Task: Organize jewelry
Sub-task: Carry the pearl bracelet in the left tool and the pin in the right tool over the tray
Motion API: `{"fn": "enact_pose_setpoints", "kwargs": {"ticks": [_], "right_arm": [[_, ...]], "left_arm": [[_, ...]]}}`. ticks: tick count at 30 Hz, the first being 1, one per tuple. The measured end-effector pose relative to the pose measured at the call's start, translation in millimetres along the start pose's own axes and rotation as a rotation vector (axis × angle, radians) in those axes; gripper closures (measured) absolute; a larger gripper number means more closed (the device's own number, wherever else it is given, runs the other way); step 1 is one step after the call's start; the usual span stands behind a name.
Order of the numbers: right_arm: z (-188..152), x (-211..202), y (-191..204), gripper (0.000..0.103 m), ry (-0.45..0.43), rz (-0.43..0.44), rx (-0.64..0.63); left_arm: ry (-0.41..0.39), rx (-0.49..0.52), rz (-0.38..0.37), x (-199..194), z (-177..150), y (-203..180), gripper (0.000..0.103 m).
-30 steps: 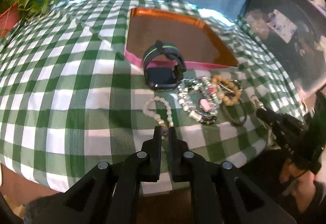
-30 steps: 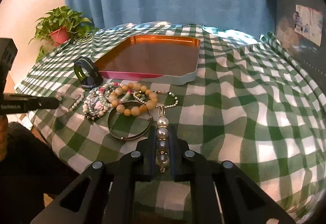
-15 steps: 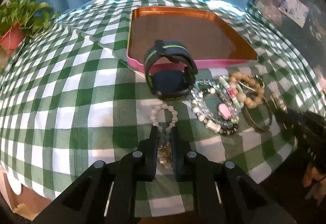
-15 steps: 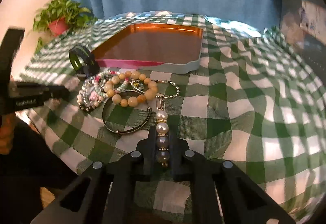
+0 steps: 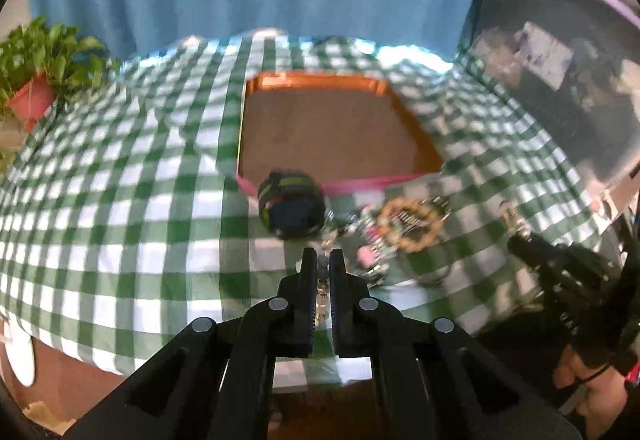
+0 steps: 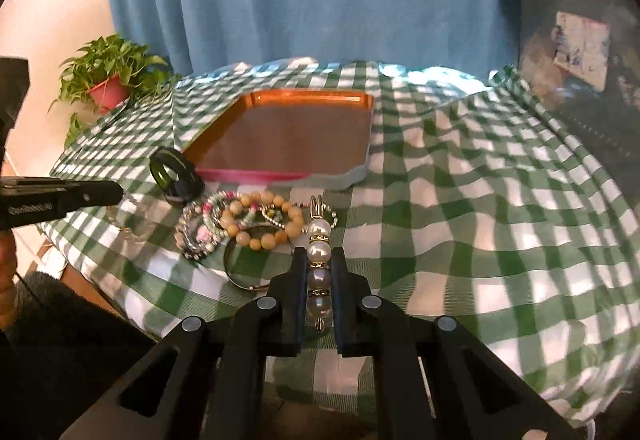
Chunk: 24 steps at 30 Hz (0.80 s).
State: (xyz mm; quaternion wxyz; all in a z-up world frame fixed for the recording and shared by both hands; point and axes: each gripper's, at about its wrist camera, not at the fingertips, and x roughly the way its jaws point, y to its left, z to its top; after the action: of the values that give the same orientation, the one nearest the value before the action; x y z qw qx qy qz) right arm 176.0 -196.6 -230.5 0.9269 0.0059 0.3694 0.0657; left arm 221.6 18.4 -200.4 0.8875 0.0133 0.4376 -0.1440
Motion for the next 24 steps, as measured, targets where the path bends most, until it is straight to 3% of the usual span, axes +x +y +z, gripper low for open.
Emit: {"fn": "enact_pose_setpoints", "kwargs": {"ticks": [9,20,24], "right_arm": [[17,-43,20,0.093,-0.016,-0.001,0.003],[42,-57,33,0.093,-0.01,0.034,0.011],[57,-59,36,0.093,-0.024,0.044,-0.005]], "left_arm": [[-0.096,0.012,-0.017,-60,17,-17,0.097],[-0.116,0.011,0.06,-66,30,-27,0.097],[-0.14,0.026,0.05,-66,39,-29,0.097]]}}
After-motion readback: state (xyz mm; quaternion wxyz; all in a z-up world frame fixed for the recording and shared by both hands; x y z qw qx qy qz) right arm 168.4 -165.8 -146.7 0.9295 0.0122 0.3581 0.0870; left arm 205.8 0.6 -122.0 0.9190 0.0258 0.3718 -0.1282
